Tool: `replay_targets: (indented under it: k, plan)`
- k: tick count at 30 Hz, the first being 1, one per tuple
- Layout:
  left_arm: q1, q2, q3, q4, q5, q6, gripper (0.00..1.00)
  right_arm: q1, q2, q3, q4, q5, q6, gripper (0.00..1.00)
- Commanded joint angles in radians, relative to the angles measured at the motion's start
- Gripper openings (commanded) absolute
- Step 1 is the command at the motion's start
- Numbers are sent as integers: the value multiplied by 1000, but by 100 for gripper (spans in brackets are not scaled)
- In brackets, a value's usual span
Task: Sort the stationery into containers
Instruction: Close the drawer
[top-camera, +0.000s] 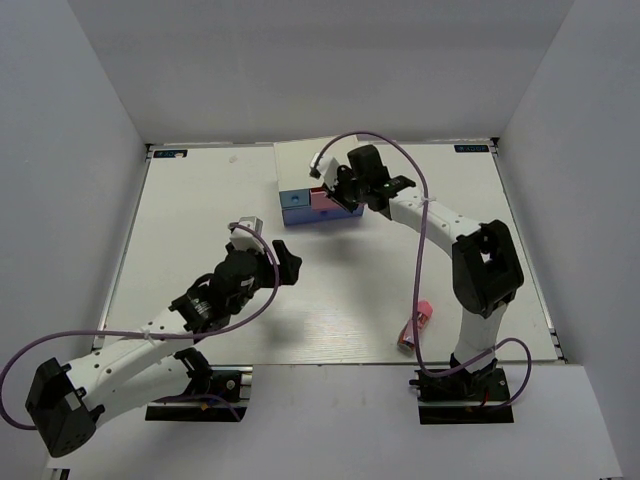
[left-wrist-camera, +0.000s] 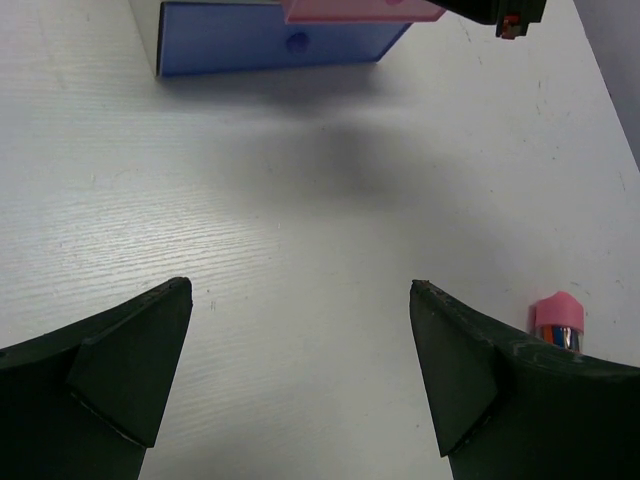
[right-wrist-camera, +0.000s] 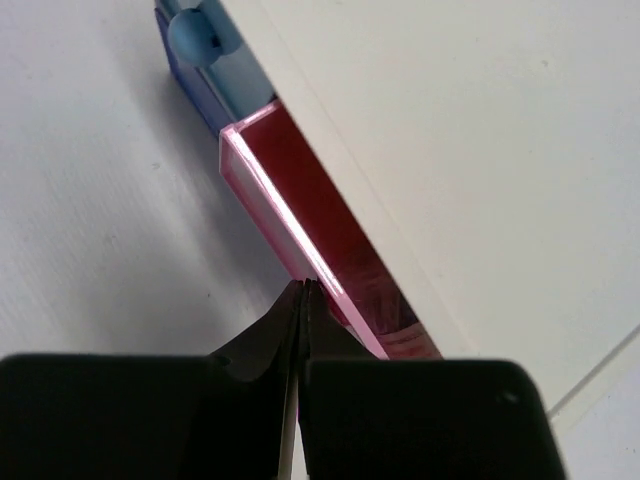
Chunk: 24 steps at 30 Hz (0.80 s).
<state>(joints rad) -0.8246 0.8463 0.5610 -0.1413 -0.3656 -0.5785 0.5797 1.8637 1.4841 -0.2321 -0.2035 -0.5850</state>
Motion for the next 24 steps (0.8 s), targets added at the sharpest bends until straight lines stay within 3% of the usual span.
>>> replay_targets:
  k: [1,13,16,20,21,22,23,24]
  plan:
    - [-1,11,-21,63,-42,-86,100,17,25,53,121,84,13,0]
    - [-1,79,-61,167,-61,-190,100,29,34,44,188,147,39,0]
    - [-1,88,-79,180,-61,-202,100,28,-12,-5,212,135,53,0]
    - [8,88,-92,200,-72,-250,100,23,-112,-128,221,53,79,8]
    - [8,97,-102,200,-72,-250,100,25,-141,-216,357,26,82,24]
    - [8,97,-102,212,-72,-265,100,23,-252,-269,420,20,91,49]
    - [18,108,-116,233,-72,-274,100,23,-288,-403,489,18,103,90]
    - [18,123,-125,246,-72,-274,100,23,-352,-517,674,39,120,90]
